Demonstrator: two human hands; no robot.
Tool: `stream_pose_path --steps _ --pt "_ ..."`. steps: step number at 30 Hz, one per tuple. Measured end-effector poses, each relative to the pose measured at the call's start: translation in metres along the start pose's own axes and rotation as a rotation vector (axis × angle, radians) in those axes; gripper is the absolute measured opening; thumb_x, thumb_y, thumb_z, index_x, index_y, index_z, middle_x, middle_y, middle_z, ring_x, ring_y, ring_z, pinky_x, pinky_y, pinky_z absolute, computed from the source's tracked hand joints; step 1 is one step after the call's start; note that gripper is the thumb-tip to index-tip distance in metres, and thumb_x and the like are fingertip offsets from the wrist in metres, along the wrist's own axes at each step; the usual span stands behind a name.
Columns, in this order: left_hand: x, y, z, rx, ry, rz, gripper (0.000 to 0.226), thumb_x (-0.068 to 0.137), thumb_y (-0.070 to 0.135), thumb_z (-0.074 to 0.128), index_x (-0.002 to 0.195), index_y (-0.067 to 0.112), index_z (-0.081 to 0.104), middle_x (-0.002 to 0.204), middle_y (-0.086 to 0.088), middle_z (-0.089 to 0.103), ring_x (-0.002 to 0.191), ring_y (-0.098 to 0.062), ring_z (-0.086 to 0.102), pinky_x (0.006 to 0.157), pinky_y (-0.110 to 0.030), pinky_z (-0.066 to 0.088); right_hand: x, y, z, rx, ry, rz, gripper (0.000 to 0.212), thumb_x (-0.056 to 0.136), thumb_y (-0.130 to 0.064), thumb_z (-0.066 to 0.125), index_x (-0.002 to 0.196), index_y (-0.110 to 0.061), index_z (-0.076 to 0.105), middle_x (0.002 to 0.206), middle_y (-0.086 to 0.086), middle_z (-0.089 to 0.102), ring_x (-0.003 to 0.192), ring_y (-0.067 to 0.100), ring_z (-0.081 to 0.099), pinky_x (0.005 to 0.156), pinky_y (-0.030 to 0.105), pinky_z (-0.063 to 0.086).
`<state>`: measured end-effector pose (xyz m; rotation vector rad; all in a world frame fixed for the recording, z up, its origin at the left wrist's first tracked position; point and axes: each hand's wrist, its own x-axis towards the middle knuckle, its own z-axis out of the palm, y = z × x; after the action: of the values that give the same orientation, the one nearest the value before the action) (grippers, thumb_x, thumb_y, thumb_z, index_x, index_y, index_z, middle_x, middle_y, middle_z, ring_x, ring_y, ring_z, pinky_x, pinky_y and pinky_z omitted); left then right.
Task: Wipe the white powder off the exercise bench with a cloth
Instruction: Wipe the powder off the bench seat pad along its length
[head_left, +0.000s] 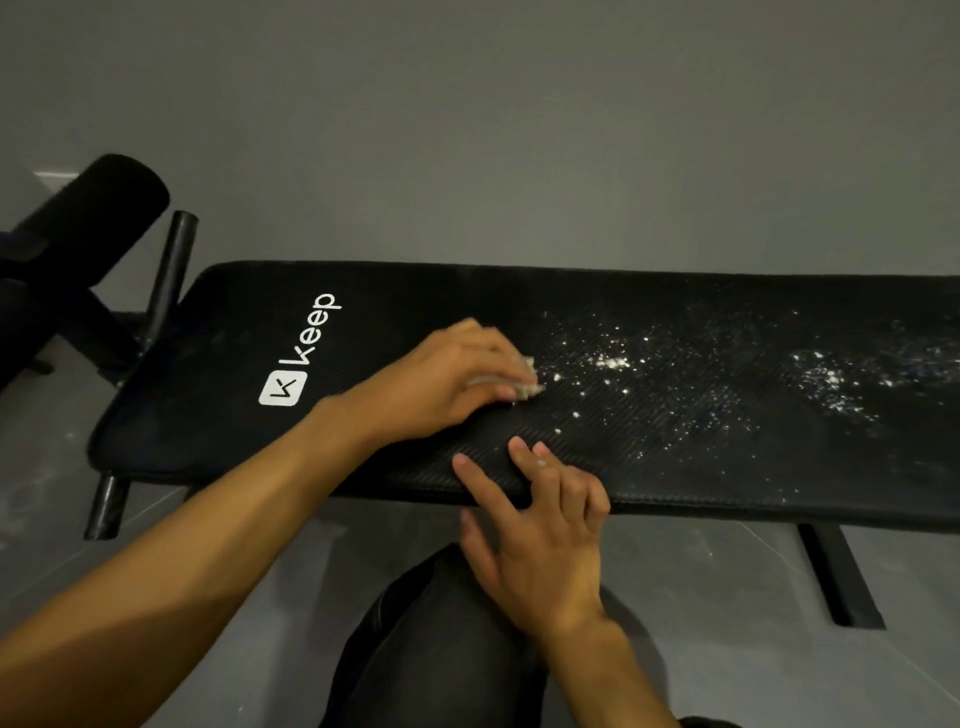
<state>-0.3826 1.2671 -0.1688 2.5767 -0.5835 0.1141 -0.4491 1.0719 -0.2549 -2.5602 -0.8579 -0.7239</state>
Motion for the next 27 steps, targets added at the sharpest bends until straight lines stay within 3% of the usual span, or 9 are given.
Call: stream_pose_path --steps 3,8,12,15,19,24,27 --pt "-0.008 0.004 -0.002 -0.013 -0.017 0.028 0.029 0.095 0.033 0.064 0.122 0.026 0.072 0.119 0.011 0.065 0.106 -0.007 0.054 0.094 -0.018 0.043 0.001 0.001 0.0 0.001 -0.003 -0.006 0.048 0.082 -0.049 0.063 0.13 -0.045 0.062 0.13 0.008 0.063 0.124 0.027 0.048 0.101 0.045 0.031" --pt "0.008 0.004 0.002 0.056 0.044 -0.044 0.029 0.098 0.029 0.061 0.125 0.023 0.07 0.124 0.008 0.063 0.106 -0.011 0.053 0.096 -0.029 0.046 0.001 -0.002 -0.008 0.017 -0.056 0.029 0.05 0.082 -0.048 0.062 0.132 -0.045 0.06 0.132 0.009 0.061 0.125 0.028 0.048 0.102 0.046 0.031" --pt "-0.028 0.017 0.005 -0.03 0.03 0.033 0.028 0.098 0.032 0.059 0.122 0.025 0.073 0.121 0.01 0.064 0.105 -0.008 0.055 0.096 -0.018 0.042 -0.002 0.0 -0.02 0.068 -0.105 0.001 0.053 0.086 -0.046 0.061 0.138 -0.041 0.057 0.14 0.012 0.055 0.132 0.03 0.046 0.108 0.046 0.03" --pt "-0.03 0.016 0.009 -0.003 0.077 0.026 0.029 0.098 0.031 0.06 0.122 0.021 0.072 0.121 0.005 0.066 0.104 -0.014 0.057 0.095 -0.023 0.045 -0.002 0.01 -0.032 0.145 -0.087 -0.047 0.053 0.086 -0.041 0.065 0.138 -0.035 0.059 0.144 0.014 0.051 0.136 0.033 0.045 0.115 0.045 0.026" --pt "-0.01 0.012 0.011 0.026 0.128 -0.078 0.03 0.097 0.028 0.063 0.125 0.021 0.071 0.121 0.004 0.065 0.104 -0.012 0.053 0.093 -0.029 0.046 -0.007 0.023 -0.038 0.117 -0.068 0.039 0.055 0.088 -0.043 0.064 0.141 -0.03 0.057 0.144 0.018 0.047 0.139 0.037 0.041 0.121 0.047 0.017" --pt "-0.044 0.028 0.01 -0.041 0.049 0.097 0.025 0.098 0.025 0.065 0.121 0.021 0.073 0.119 0.006 0.066 0.103 -0.011 0.056 0.094 -0.021 0.044 -0.01 0.026 -0.024 0.089 -0.033 0.011 0.056 0.086 -0.047 0.065 0.139 -0.035 0.055 0.141 0.017 0.049 0.137 0.037 0.042 0.118 0.049 0.02" --pt "-0.044 0.026 0.01 -0.012 0.052 0.112 0.026 0.098 0.027 0.063 0.122 0.02 0.073 0.12 0.004 0.067 0.104 -0.013 0.058 0.095 -0.02 0.044 -0.011 0.028 -0.02 0.08 -0.007 -0.005 0.055 0.087 -0.049 0.064 0.14 -0.04 0.054 0.141 0.017 0.049 0.137 0.037 0.043 0.117 0.051 0.023"
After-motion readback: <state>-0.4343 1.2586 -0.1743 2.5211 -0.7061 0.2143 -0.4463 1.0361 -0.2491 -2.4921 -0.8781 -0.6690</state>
